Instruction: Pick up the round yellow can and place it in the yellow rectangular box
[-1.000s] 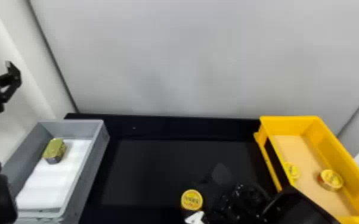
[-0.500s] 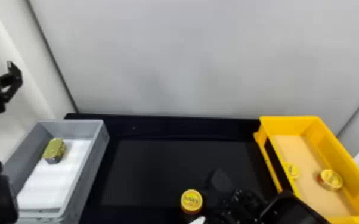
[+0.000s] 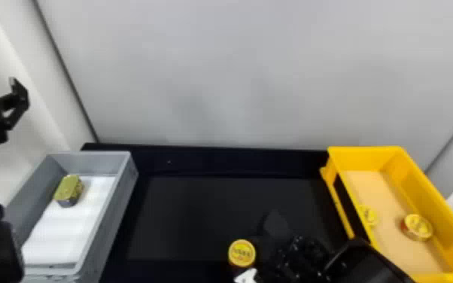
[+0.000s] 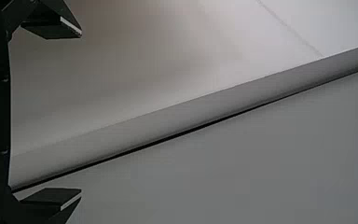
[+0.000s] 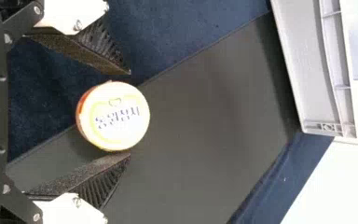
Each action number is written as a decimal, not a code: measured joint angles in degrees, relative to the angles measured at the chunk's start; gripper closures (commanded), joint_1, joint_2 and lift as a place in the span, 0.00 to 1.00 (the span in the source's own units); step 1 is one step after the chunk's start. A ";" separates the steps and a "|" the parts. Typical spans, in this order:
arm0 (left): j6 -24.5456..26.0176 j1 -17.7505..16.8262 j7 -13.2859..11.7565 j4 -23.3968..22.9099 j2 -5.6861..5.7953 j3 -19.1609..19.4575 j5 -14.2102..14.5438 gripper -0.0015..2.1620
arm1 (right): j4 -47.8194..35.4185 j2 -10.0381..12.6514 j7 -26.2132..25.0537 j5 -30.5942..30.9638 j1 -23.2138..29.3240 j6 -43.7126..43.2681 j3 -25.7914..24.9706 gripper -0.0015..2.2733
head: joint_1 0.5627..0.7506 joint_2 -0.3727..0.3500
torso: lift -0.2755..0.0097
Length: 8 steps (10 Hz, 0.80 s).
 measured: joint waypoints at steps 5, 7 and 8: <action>-0.24 0.28 0.40 -0.20 0.00 -0.10 0.08 0.04 | 1.09 0.01 -0.24 1.01 -0.50 -0.79 -1.08 0.27 | 0.70 0.53 | 0.77; -0.24 0.37 0.51 -0.22 0.00 -0.04 0.13 0.04 | 0.90 0.09 -0.27 0.86 -0.09 -0.43 -1.24 0.33 | 0.70 0.53 | 0.77; -0.24 0.40 0.53 -0.22 0.00 -0.02 0.17 0.04 | 0.78 0.25 -0.12 0.63 0.21 -0.19 -1.45 0.34 | 0.70 0.53 | 0.77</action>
